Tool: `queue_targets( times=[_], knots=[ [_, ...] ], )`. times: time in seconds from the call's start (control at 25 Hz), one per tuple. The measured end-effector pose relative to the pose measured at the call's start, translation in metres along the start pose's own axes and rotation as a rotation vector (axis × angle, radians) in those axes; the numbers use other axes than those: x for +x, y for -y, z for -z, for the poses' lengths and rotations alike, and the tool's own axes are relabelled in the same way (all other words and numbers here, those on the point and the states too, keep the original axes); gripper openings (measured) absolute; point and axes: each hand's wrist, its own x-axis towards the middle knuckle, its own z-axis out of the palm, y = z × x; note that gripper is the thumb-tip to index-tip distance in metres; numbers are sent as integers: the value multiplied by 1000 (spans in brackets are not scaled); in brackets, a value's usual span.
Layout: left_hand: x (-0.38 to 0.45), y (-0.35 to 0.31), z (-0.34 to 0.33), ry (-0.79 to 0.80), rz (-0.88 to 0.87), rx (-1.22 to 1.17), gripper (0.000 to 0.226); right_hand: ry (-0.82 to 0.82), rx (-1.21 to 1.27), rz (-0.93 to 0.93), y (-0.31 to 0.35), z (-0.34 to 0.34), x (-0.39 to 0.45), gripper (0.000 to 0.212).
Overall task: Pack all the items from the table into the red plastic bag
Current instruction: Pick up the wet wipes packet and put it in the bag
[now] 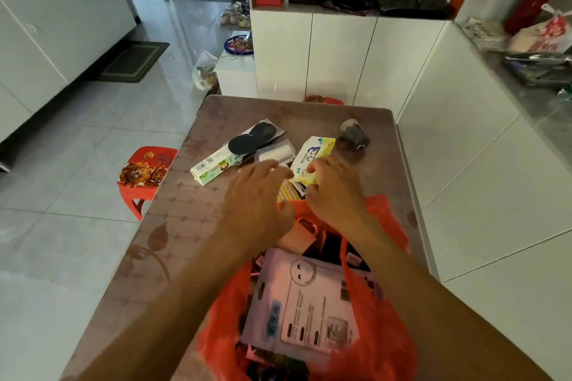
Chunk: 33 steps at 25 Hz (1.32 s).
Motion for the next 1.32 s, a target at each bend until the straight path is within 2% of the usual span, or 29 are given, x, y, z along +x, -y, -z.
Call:
queue_targets(
  times=[0.08,0.16,0.2,0.28,0.36,0.4,0.48,0.64,0.72,0.84,0.88,0.92,0.96,1.0,1.04,1.08,1.12,1.16,1.2,1.24,1.28,1.32],
  knots=[
    [65,31,-18,77,117,-90,40,42,330,-248,-3,-20,40,31],
    [118,72,-47,249,211,-84,43,33,722,-579,-17,-43,84,30],
    [134,93,-65,350,230,-44,43,23,843,-714,-28,-59,106,34],
    [150,126,-99,467,195,29,44,-17,898,-889,-51,-92,143,49],
    [154,151,-129,502,160,-50,51,-49,867,-1031,-70,-123,166,62],
    [152,157,-141,517,170,-129,54,-63,843,-1055,-79,-136,172,62],
    [149,170,-159,498,199,-211,55,-65,822,-1035,-89,-155,186,54],
    [143,177,-167,396,201,-244,44,-29,1065,-1095,-87,-159,204,50],
    [134,170,-152,345,233,-288,39,8,1115,-1118,-82,-153,198,49],
    [107,137,-101,196,241,-456,22,-59,1163,-1006,-69,-121,177,47],
    [93,120,-79,215,205,-574,18,-84,1214,-947,-62,-102,167,47],
    [76,102,-55,306,132,-716,21,-104,1301,-879,-55,-80,154,48],
    [60,84,-29,476,57,-795,28,-99,1414,-790,-47,-56,137,48],
    [45,71,-12,641,-40,-774,32,-56,1518,-679,-39,-31,117,49],
    [27,61,-5,756,-143,-538,35,10,1589,-567,-32,-9,92,50],
    [15,63,-15,758,-226,-209,46,74,1618,-481,-26,7,65,51],
    [2,54,-6,710,-142,137,62,140,1621,-420,-22,17,37,52],
    [-10,77,-32,724,-83,396,78,210,1587,-395,-17,23,8,53],
    [-20,100,-47,666,38,533,91,269,1534,-413,-12,22,-20,54],
    [-28,130,-64,577,132,513,103,325,1461,-455,-7,18,-44,52],
    [-39,168,-88,630,237,512,108,371,1368,-501,-4,9,-63,49],
    [-49,195,-98,650,321,344,101,416,1251,-528,-1,-2,-77,46]
  ],
)
